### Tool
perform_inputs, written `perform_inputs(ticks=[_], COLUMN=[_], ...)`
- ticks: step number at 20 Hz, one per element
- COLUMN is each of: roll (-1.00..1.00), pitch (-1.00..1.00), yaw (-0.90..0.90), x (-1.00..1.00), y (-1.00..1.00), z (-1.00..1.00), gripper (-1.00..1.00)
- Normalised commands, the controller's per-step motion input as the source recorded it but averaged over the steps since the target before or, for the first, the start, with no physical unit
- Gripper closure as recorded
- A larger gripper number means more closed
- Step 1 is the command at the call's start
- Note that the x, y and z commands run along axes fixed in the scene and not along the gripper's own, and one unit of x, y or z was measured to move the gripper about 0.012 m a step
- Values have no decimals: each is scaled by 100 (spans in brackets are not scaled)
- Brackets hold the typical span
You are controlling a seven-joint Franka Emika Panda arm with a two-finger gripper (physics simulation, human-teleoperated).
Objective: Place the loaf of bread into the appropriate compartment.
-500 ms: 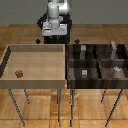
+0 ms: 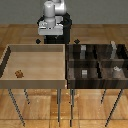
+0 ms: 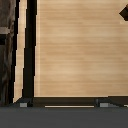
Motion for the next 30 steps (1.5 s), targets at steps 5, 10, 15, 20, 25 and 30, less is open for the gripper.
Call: perform_inputs(ticks=[5,10,15,20,25,30], roll=[0,0,0,0,0,0], pitch=[0,0,0,0,0,0], yaw=[0,0,0,0,0,0], x=[0,0,0,60,100,100], y=[-100,-100,-100,0,0,0], z=[0,0,0,0,0,0], gripper=[-100,-100,-100,-100,-100,-100])
